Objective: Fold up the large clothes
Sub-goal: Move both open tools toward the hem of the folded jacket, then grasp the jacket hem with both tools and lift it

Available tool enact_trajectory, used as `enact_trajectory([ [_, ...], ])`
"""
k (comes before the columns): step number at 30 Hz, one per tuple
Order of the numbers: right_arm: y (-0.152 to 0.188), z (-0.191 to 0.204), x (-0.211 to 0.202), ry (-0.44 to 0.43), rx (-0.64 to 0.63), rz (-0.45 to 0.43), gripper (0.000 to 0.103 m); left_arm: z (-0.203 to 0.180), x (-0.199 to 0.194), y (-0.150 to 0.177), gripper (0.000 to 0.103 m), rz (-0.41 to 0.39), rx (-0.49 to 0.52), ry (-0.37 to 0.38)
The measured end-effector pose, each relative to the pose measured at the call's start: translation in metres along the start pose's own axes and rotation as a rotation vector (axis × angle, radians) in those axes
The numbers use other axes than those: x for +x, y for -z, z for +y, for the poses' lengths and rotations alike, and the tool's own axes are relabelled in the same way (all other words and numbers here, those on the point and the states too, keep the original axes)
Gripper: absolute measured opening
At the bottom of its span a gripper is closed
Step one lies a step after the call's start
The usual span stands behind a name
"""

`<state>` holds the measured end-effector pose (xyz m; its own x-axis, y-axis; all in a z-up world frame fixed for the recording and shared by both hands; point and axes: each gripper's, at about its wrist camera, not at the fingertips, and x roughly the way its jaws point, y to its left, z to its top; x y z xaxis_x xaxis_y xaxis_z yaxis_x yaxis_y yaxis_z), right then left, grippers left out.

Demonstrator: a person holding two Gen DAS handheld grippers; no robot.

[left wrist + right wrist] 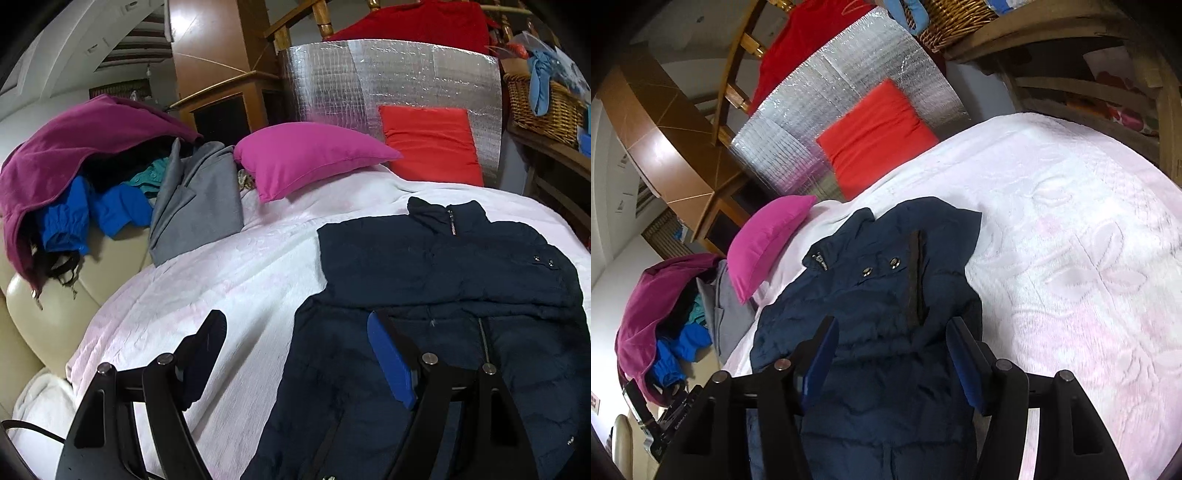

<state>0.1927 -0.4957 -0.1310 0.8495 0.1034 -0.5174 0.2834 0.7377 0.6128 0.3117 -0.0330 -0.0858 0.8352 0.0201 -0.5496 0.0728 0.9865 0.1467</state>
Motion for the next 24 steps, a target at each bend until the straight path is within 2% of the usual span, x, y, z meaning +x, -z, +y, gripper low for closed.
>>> enact_trajectory([
  [11,0.046,-0.002,-0.021,-0.004,-0.060,0.051,0.065,0.034,-0.036,0.025,0.079,-0.016,-0.062,-0.052],
  [24,0.074,0.000,-0.049,-0.051,-0.065,0.055,0.065,0.050,-0.078,0.036,0.079,-0.050,-0.076,-0.078],
])
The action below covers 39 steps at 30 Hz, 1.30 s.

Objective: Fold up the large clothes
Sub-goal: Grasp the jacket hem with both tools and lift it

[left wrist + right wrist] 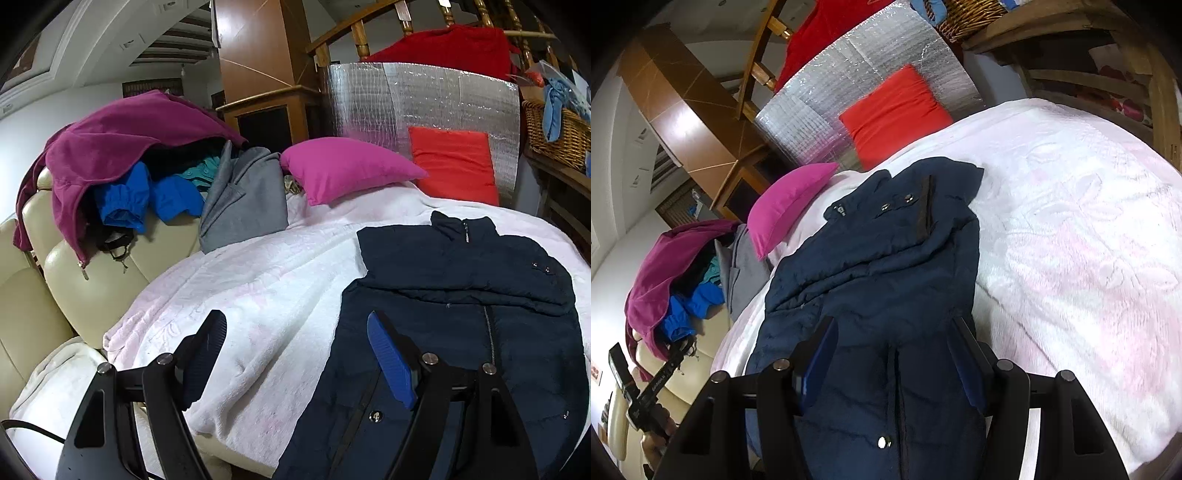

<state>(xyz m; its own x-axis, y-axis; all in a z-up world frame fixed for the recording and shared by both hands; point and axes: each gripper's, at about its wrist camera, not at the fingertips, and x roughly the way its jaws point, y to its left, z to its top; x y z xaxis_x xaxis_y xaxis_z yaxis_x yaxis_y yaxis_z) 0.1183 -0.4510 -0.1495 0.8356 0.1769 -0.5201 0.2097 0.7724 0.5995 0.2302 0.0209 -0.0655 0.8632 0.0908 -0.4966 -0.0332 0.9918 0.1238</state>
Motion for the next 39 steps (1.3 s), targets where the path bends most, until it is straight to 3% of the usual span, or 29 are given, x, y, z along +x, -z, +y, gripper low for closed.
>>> enact_trajectory([
  [6,0.015,0.005,-0.012,-0.020,-0.014,0.021,0.065,0.006,-0.020,0.000,0.079,-0.020,0.008,-0.010],
  [9,0.025,0.008,-0.018,-0.023,-0.030,0.045,0.065,0.008,-0.020,0.003,0.081,0.017,0.013,0.022],
  [13,0.044,0.004,-0.031,-0.024,-0.045,0.090,0.071,0.019,0.005,0.020,0.085,0.200,-0.013,0.133],
  [19,0.075,-0.017,-0.042,-0.014,-0.021,0.170,0.073,0.048,0.062,0.069,0.085,0.507,-0.188,0.235],
  [26,0.097,-0.029,-0.032,0.008,-0.013,0.278,0.075,0.041,0.101,0.115,0.085,0.685,-0.216,0.269],
  [30,0.106,-0.035,-0.021,0.045,-0.010,0.336,0.075,0.040,0.112,0.136,0.083,0.719,-0.220,0.276],
  [31,0.107,-0.035,-0.019,0.048,-0.006,0.343,0.075,0.040,0.112,0.138,0.078,0.708,-0.229,0.291],
  [32,0.109,-0.036,-0.017,0.051,-0.003,0.355,0.075,0.040,0.110,0.138,0.063,0.697,-0.230,0.312],
  [33,0.110,-0.036,-0.015,0.056,-0.005,0.361,0.075,0.039,0.109,0.138,0.058,0.694,-0.226,0.316],
  [39,0.122,-0.034,0.007,0.111,-0.006,0.394,0.075,0.032,0.108,0.135,0.055,0.683,-0.211,0.343],
])
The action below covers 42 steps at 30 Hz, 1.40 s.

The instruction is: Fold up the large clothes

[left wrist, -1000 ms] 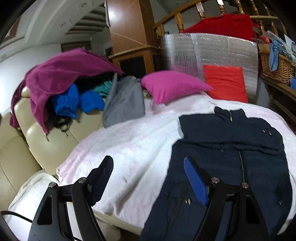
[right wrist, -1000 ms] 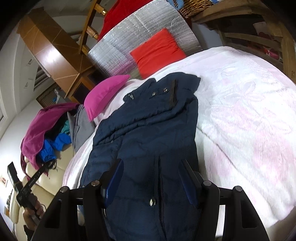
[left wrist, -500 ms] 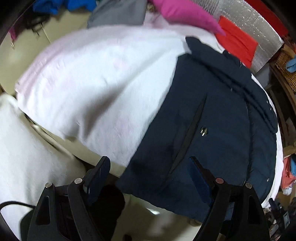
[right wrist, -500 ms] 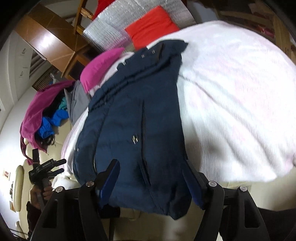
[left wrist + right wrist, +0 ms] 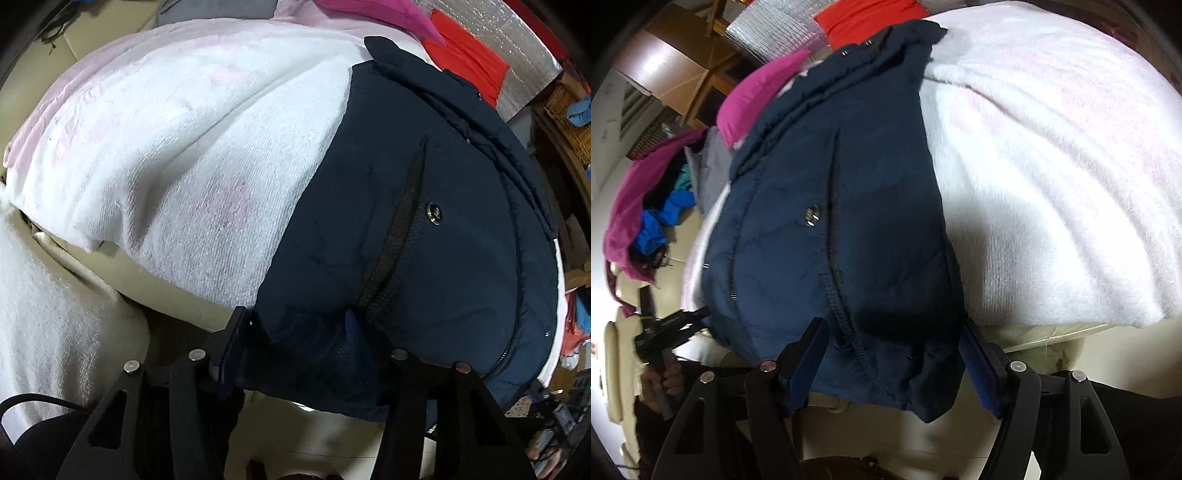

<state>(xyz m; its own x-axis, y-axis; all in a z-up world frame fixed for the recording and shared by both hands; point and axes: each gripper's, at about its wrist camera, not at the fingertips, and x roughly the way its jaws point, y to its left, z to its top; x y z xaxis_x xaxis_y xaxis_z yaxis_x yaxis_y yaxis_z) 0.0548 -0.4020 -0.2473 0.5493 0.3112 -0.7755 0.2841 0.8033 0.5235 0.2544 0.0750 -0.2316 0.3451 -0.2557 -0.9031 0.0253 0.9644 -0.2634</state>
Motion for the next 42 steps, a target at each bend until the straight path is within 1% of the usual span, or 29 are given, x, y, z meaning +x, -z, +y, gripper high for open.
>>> enact_trajectory([
  [1,0.001,0.002,0.003,0.004,-0.001,0.005,0.073,0.002,0.000,-0.002,0.055,0.002,-0.003,0.006],
  [2,0.004,0.006,0.006,0.009,-0.008,0.010,0.058,0.003,0.000,-0.002,0.058,0.006,-0.010,0.012],
  [3,0.006,0.007,0.008,0.015,-0.023,0.017,0.039,0.005,0.001,-0.002,0.063,0.013,-0.020,0.015],
  [4,0.008,0.012,0.009,0.013,-0.046,0.022,0.035,0.006,0.000,-0.003,0.064,0.018,-0.026,0.022],
  [7,0.010,0.022,0.000,-0.018,-0.092,0.000,0.033,0.004,-0.002,-0.002,0.061,0.007,-0.008,0.037],
  [8,0.009,0.021,-0.002,-0.024,-0.096,-0.002,0.033,0.000,-0.004,-0.002,0.049,-0.007,0.010,0.046],
  [9,0.009,0.019,-0.001,-0.025,-0.093,0.001,0.033,0.003,-0.005,-0.001,0.042,-0.008,0.020,0.046],
  [13,0.005,0.009,0.008,-0.014,-0.039,0.038,0.036,0.003,-0.004,-0.003,0.042,-0.003,0.013,0.056],
  [14,0.004,0.008,0.009,-0.022,-0.032,0.040,0.042,0.004,-0.003,-0.004,0.045,0.000,0.003,0.062],
  [15,0.003,0.010,0.009,-0.030,-0.032,0.041,0.048,0.007,-0.001,-0.004,0.054,0.006,-0.005,0.066],
  [16,0.003,0.013,0.010,-0.036,-0.042,0.043,0.050,0.013,-0.001,-0.006,0.059,0.014,-0.009,0.077],
  [17,0.004,0.016,0.011,-0.028,-0.060,0.044,0.051,0.012,0.001,-0.006,0.061,0.030,-0.004,0.101],
  [18,0.006,0.021,0.012,-0.009,-0.081,0.039,0.044,0.011,0.001,-0.005,0.060,0.024,0.009,0.096],
  [19,0.007,0.024,0.012,0.006,-0.098,0.035,0.038,0.006,0.000,-0.004,0.054,0.016,0.020,0.091],
  [20,0.008,0.026,0.011,0.022,-0.114,0.028,0.026,0.003,-0.001,-0.002,0.037,0.011,0.036,0.094],
  [21,0.008,0.027,0.009,0.033,-0.125,0.021,0.017,0.001,-0.002,-0.001,0.028,0.011,0.043,0.105],
  [22,0.008,0.026,0.005,0.026,-0.125,0.014,0.015,-0.002,-0.004,0.001,0.022,0.006,0.048,0.102],
  [24,0.006,0.025,-0.006,-0.004,-0.117,-0.011,0.013,-0.008,-0.006,0.004,0.015,-0.002,0.074,0.096],
  [28,0.004,0.029,-0.026,-0.031,-0.134,-0.068,0.013,-0.032,-0.015,0.022,0.012,-0.050,0.190,0.049],
  [30,0.000,0.027,-0.034,-0.035,-0.124,-0.096,0.013,-0.049,-0.020,0.039,0.012,-0.082,0.273,0.007],
  [31,-0.002,0.026,-0.033,-0.022,-0.120,-0.103,0.013,-0.057,-0.021,0.046,0.012,-0.096,0.306,-0.017],
  [32,-0.003,0.021,-0.030,-0.005,-0.107,-0.101,0.013,-0.064,-0.021,0.054,0.013,-0.108,0.334,-0.058],
  [35,0.002,0.005,-0.021,0.020,-0.060,-0.059,0.014,-0.069,-0.015,0.057,0.013,-0.118,0.355,-0.144],
  [36,0.003,0.002,-0.020,0.017,-0.050,-0.054,0.017,-0.065,-0.012,0.056,0.013,-0.115,0.346,-0.154],
  [37,0.003,0.000,-0.018,0.021,-0.042,-0.049,0.017,-0.064,-0.014,0.054,0.014,-0.117,0.337,-0.165],
  [38,0.002,0.000,-0.019,0.021,-0.039,-0.048,0.019,-0.065,-0.015,0.053,0.019,-0.123,0.334,-0.182],
  [40,-0.001,0.000,-0.018,0.021,-0.029,-0.047,0.026,-0.066,-0.019,0.054,0.025,-0.148,0.353,-0.210],
  [41,-0.003,-0.001,-0.017,0.018,-0.021,-0.048,0.041,-0.068,-0.020,0.054,0.033,-0.163,0.366,-0.227],
  [42,-0.003,-0.004,-0.018,0.017,-0.007,-0.051,0.062,-0.070,-0.021,0.055,0.041,-0.172,0.375,-0.235],
])
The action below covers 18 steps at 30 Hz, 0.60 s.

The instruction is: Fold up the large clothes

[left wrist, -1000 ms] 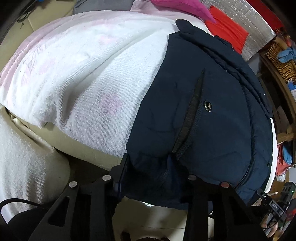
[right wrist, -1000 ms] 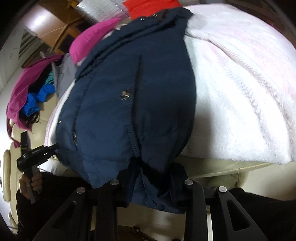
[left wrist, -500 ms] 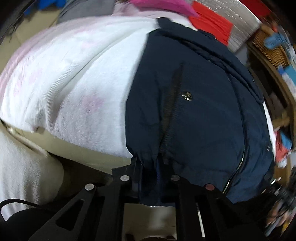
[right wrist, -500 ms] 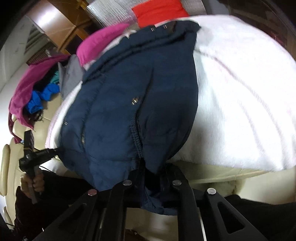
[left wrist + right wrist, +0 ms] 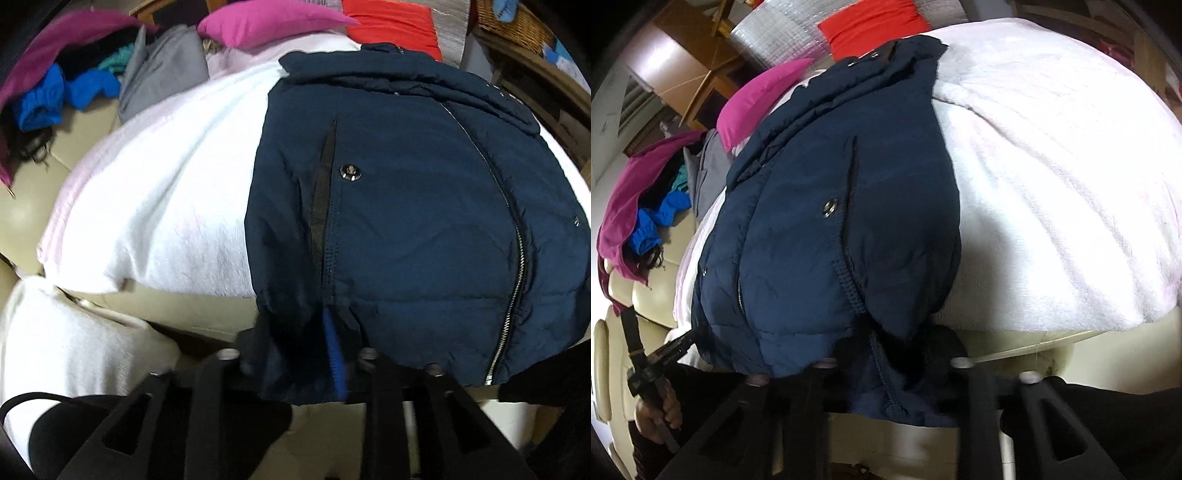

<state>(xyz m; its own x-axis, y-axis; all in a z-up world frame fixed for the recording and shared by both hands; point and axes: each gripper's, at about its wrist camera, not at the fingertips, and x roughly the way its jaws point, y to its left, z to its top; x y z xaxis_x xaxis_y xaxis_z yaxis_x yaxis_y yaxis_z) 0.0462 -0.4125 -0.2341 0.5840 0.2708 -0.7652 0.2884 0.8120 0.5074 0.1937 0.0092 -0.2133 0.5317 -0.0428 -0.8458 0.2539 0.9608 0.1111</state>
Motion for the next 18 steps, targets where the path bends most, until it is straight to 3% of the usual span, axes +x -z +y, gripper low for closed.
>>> enact_trajectory([
  [2,0.000,0.003,0.003,0.008,0.012,-0.021,0.071,-0.004,-0.006,0.000,0.046,-0.042,0.031,-0.026],
  [11,0.003,0.012,0.027,0.024,-0.016,0.039,0.071,-0.004,-0.011,-0.004,0.047,-0.096,0.057,-0.047],
  [15,0.011,0.038,0.031,0.013,-0.122,0.066,0.051,-0.008,-0.008,-0.005,0.047,-0.103,0.057,-0.048],
  [18,0.013,0.053,0.019,-0.058,-0.185,0.034,0.049,-0.009,-0.009,-0.003,0.047,-0.101,0.058,-0.045],
])
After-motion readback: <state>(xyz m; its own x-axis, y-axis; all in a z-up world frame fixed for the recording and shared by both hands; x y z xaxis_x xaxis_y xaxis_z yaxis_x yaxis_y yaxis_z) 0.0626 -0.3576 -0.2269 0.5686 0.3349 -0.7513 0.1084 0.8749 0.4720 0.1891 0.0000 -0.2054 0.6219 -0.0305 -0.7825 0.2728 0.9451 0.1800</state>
